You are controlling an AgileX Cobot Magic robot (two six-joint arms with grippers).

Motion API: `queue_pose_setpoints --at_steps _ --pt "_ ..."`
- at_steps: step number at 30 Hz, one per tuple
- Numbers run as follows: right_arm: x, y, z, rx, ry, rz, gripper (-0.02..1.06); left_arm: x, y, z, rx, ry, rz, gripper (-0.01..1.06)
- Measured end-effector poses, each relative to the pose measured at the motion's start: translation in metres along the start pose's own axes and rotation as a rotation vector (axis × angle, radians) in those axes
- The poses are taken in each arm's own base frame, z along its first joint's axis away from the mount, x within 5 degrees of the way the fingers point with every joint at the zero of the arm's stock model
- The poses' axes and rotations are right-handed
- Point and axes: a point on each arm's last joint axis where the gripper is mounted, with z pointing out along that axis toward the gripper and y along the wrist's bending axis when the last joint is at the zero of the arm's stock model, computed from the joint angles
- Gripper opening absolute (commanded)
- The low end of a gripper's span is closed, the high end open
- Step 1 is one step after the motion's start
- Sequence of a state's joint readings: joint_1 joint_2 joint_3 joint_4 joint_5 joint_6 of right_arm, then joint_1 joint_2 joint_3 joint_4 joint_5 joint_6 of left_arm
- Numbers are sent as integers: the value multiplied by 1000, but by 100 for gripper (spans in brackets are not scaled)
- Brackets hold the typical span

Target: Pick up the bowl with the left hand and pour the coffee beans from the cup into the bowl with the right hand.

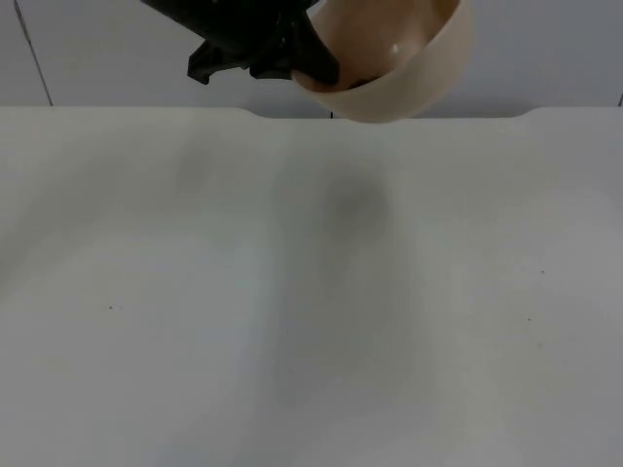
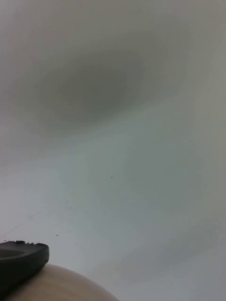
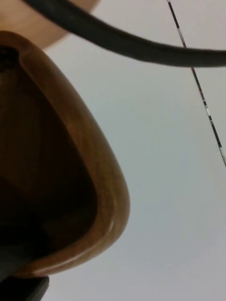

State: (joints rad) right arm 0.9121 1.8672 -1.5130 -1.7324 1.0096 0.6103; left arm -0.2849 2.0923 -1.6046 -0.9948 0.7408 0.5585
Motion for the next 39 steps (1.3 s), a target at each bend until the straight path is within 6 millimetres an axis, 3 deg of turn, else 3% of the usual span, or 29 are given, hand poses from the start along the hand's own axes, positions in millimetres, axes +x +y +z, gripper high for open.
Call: queue_pose_setpoints --at_steps 33,35,39 --pt "-1 0 0 -10 -15 60 0 0 0 0 -1 1 1 0" --pt "-1 -7 -2 -5 -22 81 0 0 0 0 -1 1 1 0" --pt "10 -43 -8 25 -11 174 0 -1 0 0 -5 -6 1 0"
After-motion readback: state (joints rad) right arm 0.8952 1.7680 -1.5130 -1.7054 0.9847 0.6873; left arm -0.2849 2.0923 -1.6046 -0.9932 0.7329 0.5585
